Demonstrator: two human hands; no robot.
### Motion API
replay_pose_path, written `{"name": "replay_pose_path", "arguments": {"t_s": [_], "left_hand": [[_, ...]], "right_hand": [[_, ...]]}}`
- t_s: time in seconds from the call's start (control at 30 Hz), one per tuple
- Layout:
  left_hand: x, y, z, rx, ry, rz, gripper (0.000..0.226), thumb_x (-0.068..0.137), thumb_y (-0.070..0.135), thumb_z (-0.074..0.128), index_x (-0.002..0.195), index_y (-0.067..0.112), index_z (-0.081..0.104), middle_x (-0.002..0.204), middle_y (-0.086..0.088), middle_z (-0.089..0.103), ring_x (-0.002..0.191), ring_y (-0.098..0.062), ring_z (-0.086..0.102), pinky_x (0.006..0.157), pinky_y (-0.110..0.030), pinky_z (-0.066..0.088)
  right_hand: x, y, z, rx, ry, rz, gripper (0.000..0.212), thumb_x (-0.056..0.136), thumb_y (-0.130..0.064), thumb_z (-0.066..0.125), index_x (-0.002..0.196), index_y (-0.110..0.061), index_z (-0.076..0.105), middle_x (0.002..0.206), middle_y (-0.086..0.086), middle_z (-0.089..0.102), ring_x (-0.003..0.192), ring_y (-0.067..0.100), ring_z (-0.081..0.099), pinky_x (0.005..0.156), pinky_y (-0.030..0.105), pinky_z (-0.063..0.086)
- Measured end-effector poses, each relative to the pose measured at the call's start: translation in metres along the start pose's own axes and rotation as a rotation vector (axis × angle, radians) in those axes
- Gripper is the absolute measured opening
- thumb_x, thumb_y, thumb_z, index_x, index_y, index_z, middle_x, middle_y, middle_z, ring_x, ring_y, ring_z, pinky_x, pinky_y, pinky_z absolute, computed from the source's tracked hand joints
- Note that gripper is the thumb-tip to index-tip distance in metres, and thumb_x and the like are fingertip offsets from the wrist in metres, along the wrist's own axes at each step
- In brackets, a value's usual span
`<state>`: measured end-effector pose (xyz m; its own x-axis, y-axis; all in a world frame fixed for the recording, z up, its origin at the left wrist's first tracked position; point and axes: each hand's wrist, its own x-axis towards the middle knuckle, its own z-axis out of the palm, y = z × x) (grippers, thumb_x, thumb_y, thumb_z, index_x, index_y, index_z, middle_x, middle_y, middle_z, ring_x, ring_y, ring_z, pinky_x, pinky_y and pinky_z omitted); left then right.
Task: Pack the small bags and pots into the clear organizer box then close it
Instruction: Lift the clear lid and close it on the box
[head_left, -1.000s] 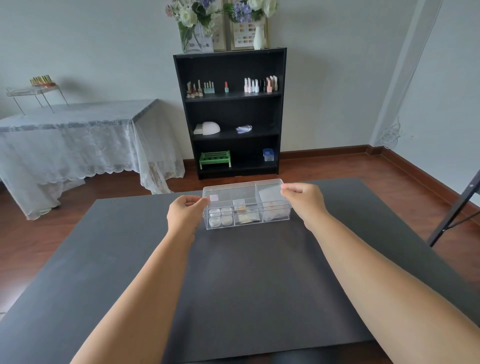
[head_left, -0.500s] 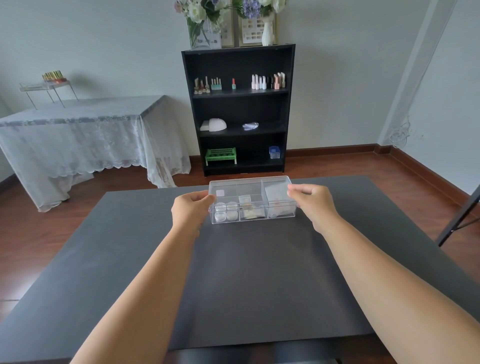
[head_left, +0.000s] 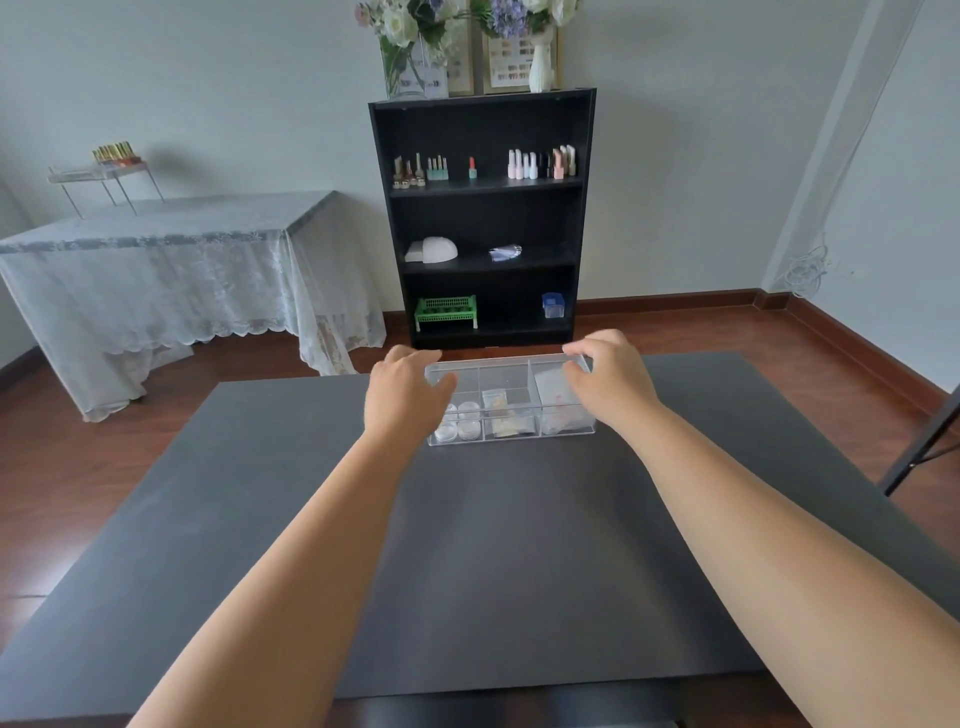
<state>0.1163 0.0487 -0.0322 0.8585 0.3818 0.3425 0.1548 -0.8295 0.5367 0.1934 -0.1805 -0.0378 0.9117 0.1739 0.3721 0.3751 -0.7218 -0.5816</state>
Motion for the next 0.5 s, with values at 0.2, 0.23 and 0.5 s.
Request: {"name": "replay_pose_path", "arguments": {"t_s": [0.2, 0.23, 0.5], "left_hand": [[0.013, 0.015, 0.021, 0.328, -0.363, 0.167, 0.063, 0.099, 0.055, 0.023, 0.153, 0.022, 0.023, 0.163, 0.002, 0.016, 0.149, -0.029, 0.009, 0.116, -0.054, 0.009], [0.014, 0.012, 0.024, 0.35, -0.412, 0.16, 0.064, 0.099, 0.055, 0.02, 0.155, 0.023, 0.016, 0.164, 0.004, 0.01, 0.149, -0.029, 0.003, 0.116, -0.056, 0.004], [0.014, -0.003, 0.037, 0.317, -0.421, 0.155, 0.066, 0.097, 0.059, 0.013, 0.155, 0.029, 0.005, 0.163, 0.01, -0.002, 0.15, -0.025, -0.007, 0.116, -0.056, 0.001]], "right_hand": [[0.014, -0.012, 0.016, -0.23, -0.314, -0.017, 0.052, 0.102, -0.04, 0.034, 0.151, -0.024, 0.033, 0.162, 0.0, 0.018, 0.147, 0.024, 0.013, 0.115, 0.046, 0.02], [0.013, -0.009, 0.019, -0.262, -0.352, -0.014, 0.053, 0.102, -0.043, 0.031, 0.152, -0.025, 0.029, 0.162, 0.0, 0.016, 0.148, 0.024, 0.01, 0.116, 0.047, 0.016], [0.008, 0.002, 0.034, -0.292, -0.312, -0.03, 0.054, 0.102, -0.047, 0.024, 0.152, -0.027, 0.026, 0.162, -0.001, 0.017, 0.149, 0.024, 0.006, 0.116, 0.05, 0.017]]}}
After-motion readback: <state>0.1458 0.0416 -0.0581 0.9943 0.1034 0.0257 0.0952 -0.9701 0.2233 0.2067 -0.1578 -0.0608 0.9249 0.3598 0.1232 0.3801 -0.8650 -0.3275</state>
